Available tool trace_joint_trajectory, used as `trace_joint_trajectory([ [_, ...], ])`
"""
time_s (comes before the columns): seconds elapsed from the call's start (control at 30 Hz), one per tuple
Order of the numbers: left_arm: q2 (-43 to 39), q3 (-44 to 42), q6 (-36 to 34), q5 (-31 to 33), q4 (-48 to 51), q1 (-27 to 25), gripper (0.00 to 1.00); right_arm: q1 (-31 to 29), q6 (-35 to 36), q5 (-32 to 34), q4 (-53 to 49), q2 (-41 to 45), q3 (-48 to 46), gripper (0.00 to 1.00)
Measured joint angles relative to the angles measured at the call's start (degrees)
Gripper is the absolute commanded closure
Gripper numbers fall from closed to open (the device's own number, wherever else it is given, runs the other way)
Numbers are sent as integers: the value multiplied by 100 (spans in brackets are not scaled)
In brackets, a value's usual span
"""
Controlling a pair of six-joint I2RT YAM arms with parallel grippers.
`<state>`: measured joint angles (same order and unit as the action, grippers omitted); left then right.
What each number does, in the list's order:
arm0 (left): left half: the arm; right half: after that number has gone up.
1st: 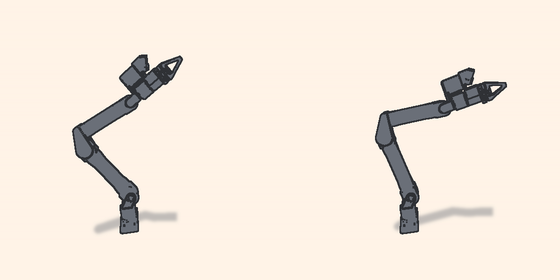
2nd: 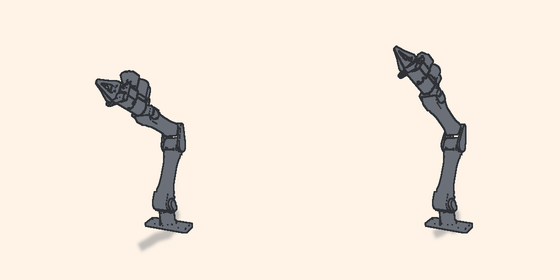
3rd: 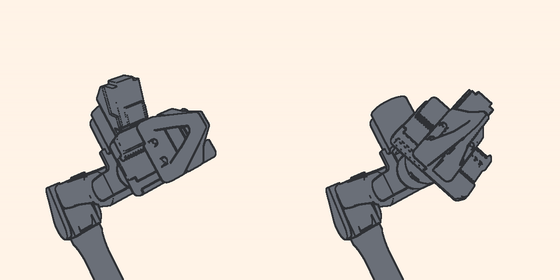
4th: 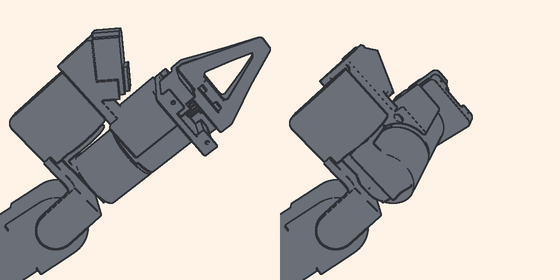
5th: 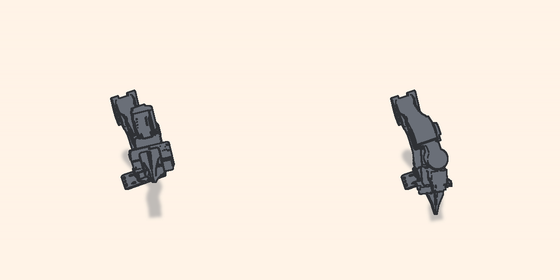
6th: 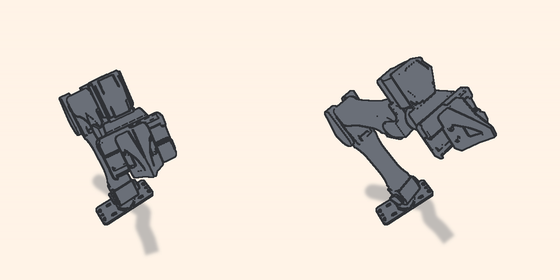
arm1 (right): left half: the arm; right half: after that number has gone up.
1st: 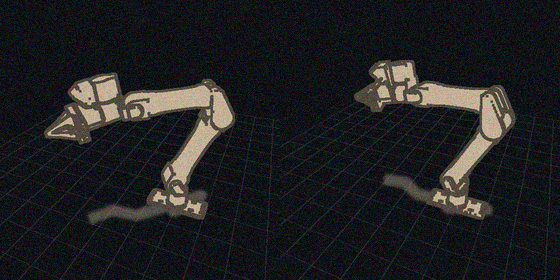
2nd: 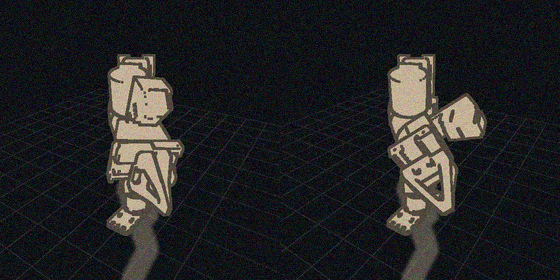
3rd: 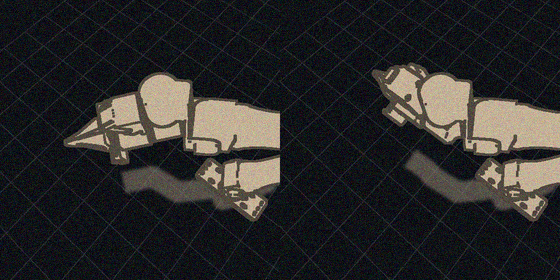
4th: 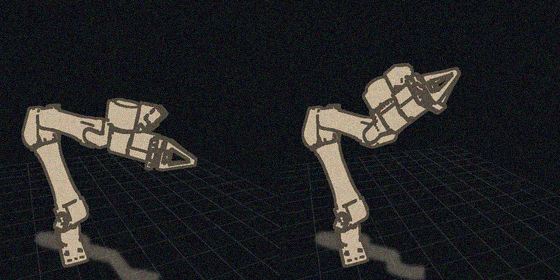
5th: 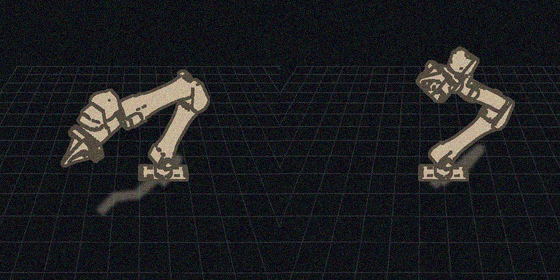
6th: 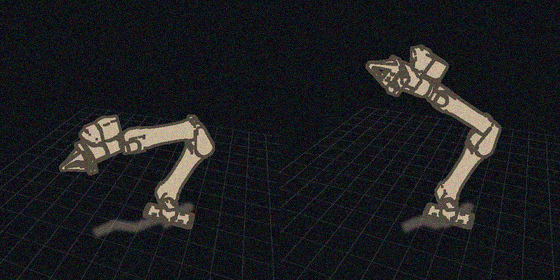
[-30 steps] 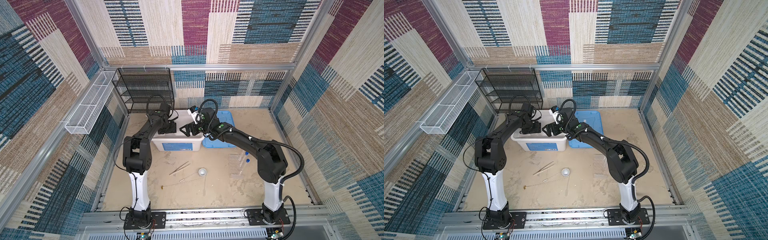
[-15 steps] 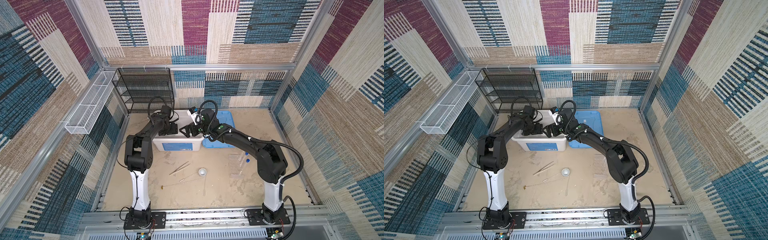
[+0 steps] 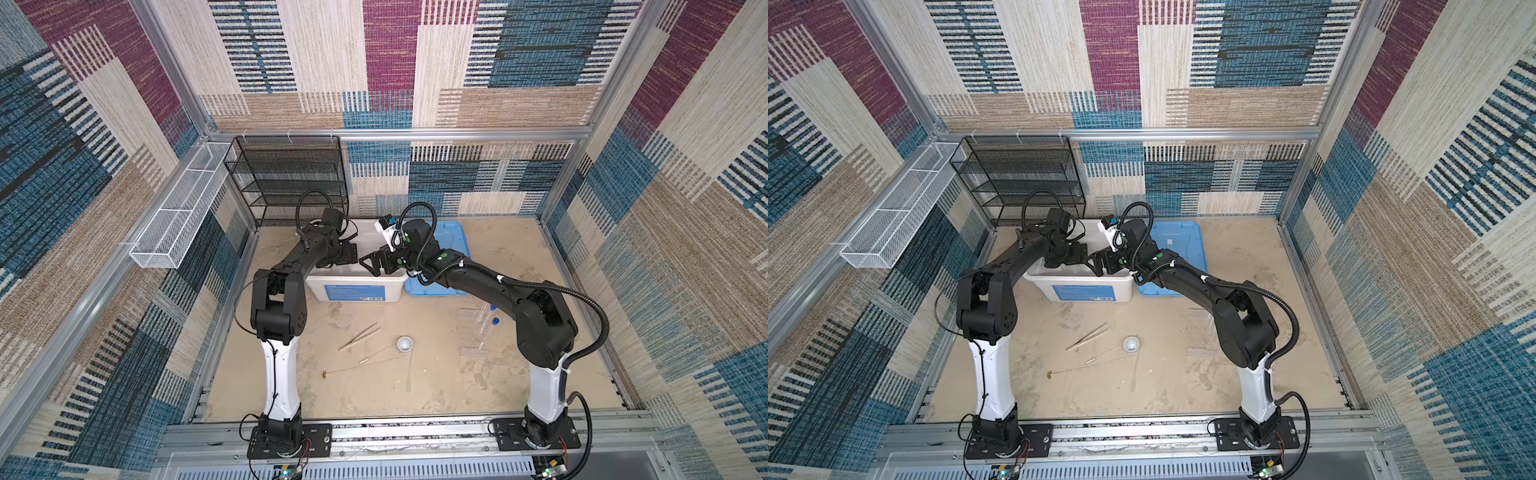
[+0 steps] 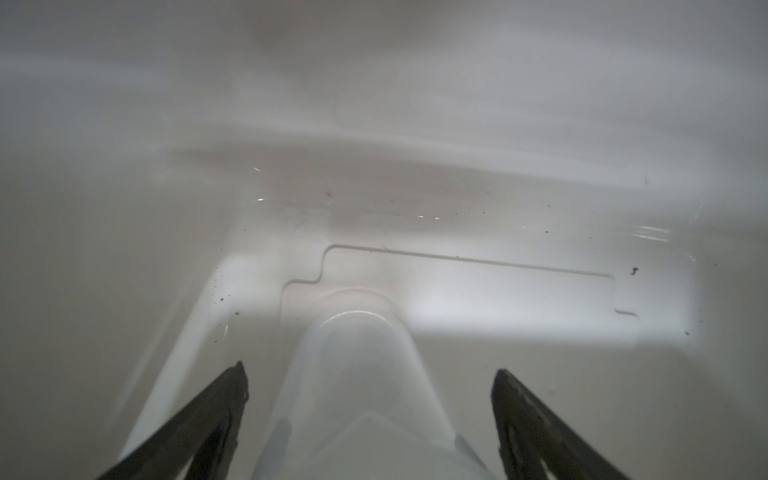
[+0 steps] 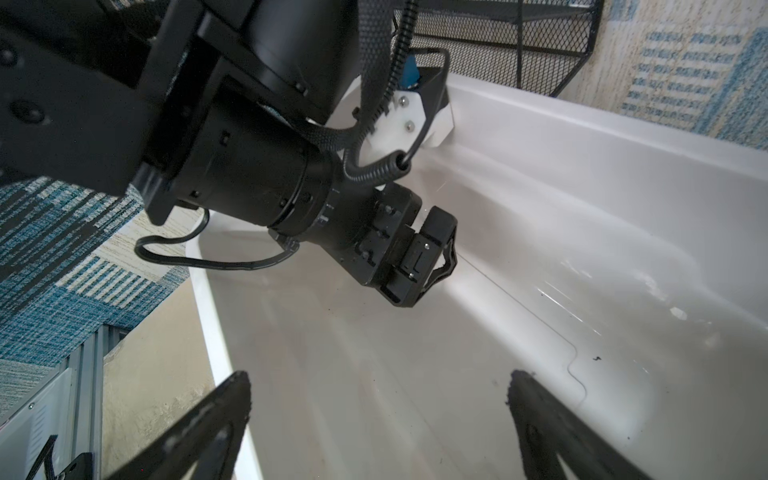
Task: Organize the chemistry lab equipment
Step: 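Open the left gripper to release the beaker and lift it out, then move the left gripper back to the table toward the small white cup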
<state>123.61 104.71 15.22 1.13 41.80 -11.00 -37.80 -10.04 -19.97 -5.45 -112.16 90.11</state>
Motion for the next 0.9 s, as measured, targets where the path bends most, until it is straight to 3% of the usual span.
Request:
trace_joint_trajectory([
  [0.33,-603,-15,7,-120,28,-4,1,0,-24,4,-66,70,-11,2],
  [0.9,-2437,-365,105,-435,273,-42,1,0,24,382,-173,1290,-651,1],
])
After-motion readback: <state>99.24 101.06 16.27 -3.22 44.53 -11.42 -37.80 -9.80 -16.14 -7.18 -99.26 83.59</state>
